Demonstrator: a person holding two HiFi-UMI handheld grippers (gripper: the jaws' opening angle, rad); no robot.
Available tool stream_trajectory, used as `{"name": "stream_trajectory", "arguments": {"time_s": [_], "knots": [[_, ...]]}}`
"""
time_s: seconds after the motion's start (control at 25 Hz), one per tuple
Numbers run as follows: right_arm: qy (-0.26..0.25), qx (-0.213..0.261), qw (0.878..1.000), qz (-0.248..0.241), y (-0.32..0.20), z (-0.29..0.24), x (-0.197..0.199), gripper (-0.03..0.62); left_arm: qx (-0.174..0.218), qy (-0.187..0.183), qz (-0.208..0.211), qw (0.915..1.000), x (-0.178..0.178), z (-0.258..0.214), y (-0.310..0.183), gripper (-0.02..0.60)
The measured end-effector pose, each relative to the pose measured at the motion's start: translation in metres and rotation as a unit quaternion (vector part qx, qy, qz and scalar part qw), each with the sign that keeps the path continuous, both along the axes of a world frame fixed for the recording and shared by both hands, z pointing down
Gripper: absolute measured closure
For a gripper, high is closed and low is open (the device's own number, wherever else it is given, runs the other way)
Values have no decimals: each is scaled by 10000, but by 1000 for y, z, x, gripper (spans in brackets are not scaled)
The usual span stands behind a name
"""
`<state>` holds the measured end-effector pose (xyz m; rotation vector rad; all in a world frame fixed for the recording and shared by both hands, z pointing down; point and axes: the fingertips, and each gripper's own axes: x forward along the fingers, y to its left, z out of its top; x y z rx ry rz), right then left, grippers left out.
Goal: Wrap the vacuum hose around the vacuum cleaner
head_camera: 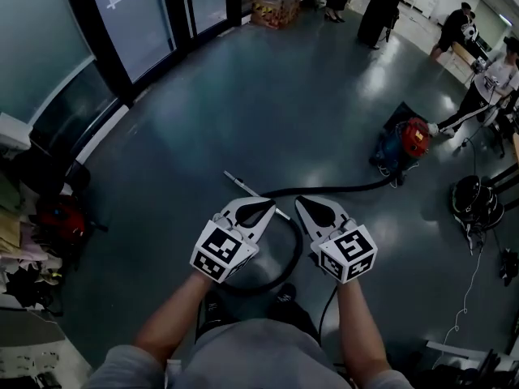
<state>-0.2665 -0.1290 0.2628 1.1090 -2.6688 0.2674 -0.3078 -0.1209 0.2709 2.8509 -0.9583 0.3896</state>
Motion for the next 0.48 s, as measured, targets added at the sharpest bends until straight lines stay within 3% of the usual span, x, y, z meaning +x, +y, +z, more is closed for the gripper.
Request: {"name": "stream_trajectory", "arguments": {"time_s": [0.24, 0.48], "knots": [[37, -33, 9998, -177, -28, 20, 18, 591, -74, -327, 74, 9994, 13, 24, -26, 575], [594, -264, 9970, -425, -72, 93, 22, 591, -333, -625, 155, 9974, 19, 95, -65, 574]]}}
